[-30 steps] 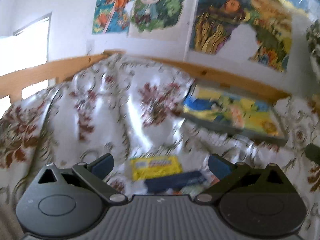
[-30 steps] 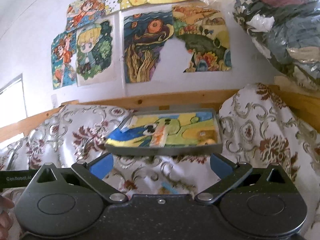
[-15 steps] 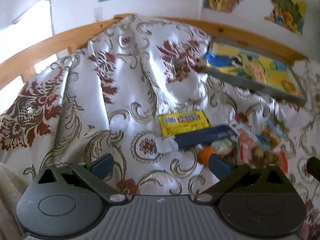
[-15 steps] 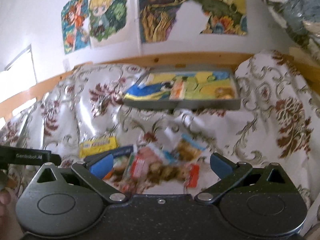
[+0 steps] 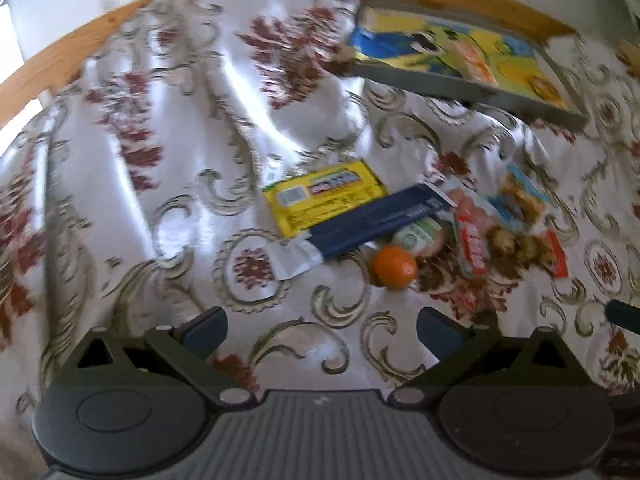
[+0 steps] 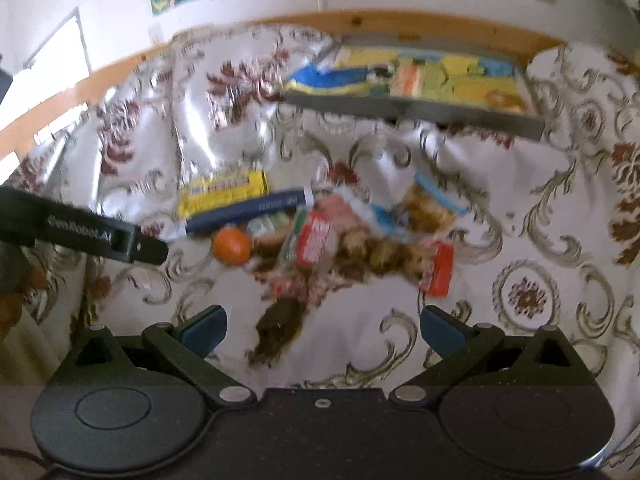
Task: Organize snacks
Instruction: 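Move both tools back over the remaining snack pile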
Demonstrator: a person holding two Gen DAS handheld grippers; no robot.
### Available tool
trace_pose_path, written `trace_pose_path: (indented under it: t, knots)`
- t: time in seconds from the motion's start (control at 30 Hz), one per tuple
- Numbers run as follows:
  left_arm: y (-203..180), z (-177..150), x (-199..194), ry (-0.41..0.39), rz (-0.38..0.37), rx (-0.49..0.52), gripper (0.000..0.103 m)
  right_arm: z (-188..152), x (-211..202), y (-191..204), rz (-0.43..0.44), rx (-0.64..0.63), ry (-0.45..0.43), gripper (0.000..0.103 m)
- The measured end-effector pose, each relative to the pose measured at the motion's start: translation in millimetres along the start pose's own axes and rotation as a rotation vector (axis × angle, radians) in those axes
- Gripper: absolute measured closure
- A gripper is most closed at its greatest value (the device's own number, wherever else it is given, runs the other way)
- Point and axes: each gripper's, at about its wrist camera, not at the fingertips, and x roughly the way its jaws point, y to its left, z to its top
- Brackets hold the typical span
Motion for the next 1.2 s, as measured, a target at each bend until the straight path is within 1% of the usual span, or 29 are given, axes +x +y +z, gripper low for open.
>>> trace_pose_path:
  t: [0.07,0.13,0.23,0.33,0.43,0.63,0.87,0.97,1.03,1.07,1.1,1.2]
  knots:
    - [-3.7,3.9,7.6,0.025,-0.047,0.033,0.0,0.1,6.3,-1.0,0.008,0.012,0.027,0.001]
    - [-7.9,7.8,14.9,0.043,-0.074,0.059,0.0,0.1,11.1,-1.6,0.026,0.021,0.038,0.001]
    - [-13.7,12.8,25.9,0.063,-0.115,0.092,0.0,1.1,18.8,0.1,0.047,0.017,0.043,0.001]
    - [-17.3,17.1,35.4,0.066,-0.143,0.104,0.001,2.6,27.9,2.7,0.058,0.001,0.041,0.001]
    - [-18.6,20.1,43.5,0.058,-0.16,0.1,0.001,4.5,36.5,4.5,0.07,-0.006,0.035,0.001]
    - [-15.0,23.7,56.7,0.077,-0.201,0.058,0.002,2.7,53.2,6.3,0.092,0.003,0.075,0.001]
    - [-11.9,26.1,61.9,0.078,-0.255,0.023,0.01,2.9,63.4,8.5,0.145,0.025,0.104,0.001]
    - [-10.0,25.0,63.4,0.082,-0.278,0.004,0.015,3.7,67.2,6.0,0.161,0.06,0.108,0.003]
    - [-10.0,24.7,64.0,0.078,-0.28,0.001,0.019,5.2,68.3,4.6,0.17,0.079,0.105,0.007]
    - [-10.5,24.6,63.8,0.073,-0.28,0.003,0.021,5.8,68.3,4.4,0.17,0.084,0.102,0.012]
    - [-11.0,24.8,63.5,0.066,-0.279,0.009,0.022,6.1,67.9,4.4,0.167,0.084,0.099,0.015]
    - [-13.7,24.9,62.9,0.05,-0.274,0.029,0.024,5.7,67.9,4.4,0.171,0.08,0.1,0.017]
